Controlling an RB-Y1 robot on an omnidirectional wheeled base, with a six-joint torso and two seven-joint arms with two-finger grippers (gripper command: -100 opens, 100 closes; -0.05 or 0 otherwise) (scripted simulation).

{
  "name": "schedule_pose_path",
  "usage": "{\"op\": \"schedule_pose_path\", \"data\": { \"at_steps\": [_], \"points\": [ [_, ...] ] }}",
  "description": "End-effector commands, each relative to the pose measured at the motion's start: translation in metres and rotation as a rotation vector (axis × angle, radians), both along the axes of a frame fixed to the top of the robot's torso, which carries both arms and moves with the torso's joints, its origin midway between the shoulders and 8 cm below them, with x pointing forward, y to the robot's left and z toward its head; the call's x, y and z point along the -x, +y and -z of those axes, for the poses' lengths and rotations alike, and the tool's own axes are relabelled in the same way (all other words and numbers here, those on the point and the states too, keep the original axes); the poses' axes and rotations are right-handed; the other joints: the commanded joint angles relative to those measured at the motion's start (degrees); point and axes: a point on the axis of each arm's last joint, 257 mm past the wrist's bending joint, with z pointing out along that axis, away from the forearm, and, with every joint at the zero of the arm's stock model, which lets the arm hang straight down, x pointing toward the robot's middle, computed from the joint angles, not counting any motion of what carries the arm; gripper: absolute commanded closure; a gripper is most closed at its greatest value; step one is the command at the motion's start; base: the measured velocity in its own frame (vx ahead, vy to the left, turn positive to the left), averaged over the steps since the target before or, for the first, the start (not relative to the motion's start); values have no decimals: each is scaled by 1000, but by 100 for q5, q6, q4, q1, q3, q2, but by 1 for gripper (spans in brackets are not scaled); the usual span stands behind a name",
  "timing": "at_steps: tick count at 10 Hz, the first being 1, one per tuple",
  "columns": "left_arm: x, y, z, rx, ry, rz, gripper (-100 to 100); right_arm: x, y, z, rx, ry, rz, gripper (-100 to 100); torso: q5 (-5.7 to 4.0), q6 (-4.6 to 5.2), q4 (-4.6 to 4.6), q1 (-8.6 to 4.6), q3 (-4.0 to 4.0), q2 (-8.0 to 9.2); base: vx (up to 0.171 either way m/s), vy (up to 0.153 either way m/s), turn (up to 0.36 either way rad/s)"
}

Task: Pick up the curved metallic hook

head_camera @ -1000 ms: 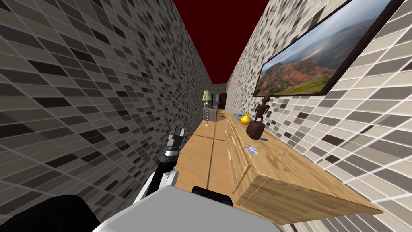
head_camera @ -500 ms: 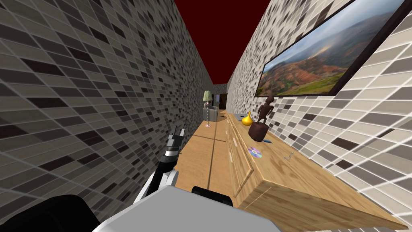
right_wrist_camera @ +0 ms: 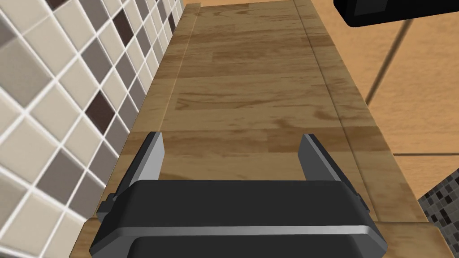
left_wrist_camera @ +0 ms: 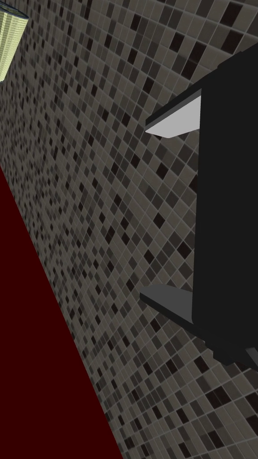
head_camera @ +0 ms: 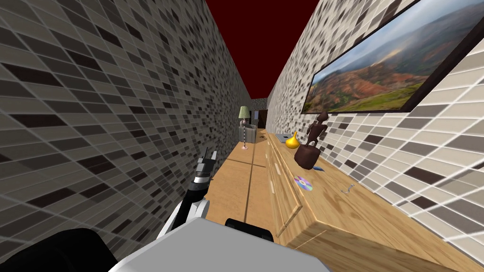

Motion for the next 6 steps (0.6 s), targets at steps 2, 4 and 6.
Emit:
{"op": "schedule_pose_path", "data": {
  "at_steps": [2,4,6],
  "points": [
    [0,0,0,0,0,0,0,-8,-26,-19,50,22,-43,-100,1,0,0,1,-1,-3,74,4,21],
    [0,0,0,0,0,0,0,-24,-51,-41,102,33,-85,-100,0,-1,-1,0,-3,-6,109,-8,35],
    [0,0,0,0,0,0,0,-29,-55,-45,113,33,-94,-100,-1,-1,-4,-3,-11,-18,83,-8,12]
  ]
}}
